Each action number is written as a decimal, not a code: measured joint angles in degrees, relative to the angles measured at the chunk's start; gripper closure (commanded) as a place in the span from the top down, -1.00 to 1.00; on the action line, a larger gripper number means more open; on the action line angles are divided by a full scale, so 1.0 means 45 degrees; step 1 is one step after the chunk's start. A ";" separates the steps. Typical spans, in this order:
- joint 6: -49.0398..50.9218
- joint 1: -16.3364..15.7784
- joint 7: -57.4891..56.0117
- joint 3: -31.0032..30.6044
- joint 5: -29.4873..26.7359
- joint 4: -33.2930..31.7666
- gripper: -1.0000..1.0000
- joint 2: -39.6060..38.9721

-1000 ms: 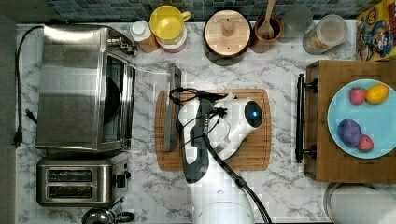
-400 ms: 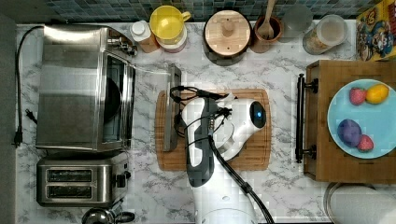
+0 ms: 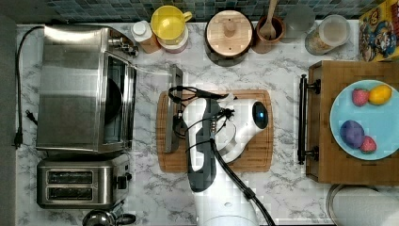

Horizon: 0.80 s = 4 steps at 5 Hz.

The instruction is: Close the oven.

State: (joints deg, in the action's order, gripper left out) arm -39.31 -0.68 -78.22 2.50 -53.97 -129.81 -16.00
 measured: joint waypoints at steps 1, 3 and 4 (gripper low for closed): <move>-0.0124 0.0016 0.0000 -0.0115 -0.0019 0.0373 -1.00 -0.0463; -0.0286 0.0030 0.0000 -0.0230 -0.0765 0.0895 -1.00 -0.1467; -0.0242 0.0092 0.0000 -0.0272 -0.0765 0.0870 -1.00 -0.1380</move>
State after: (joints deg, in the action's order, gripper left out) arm -40.40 -0.27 -78.22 1.28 -57.41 -125.89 -22.21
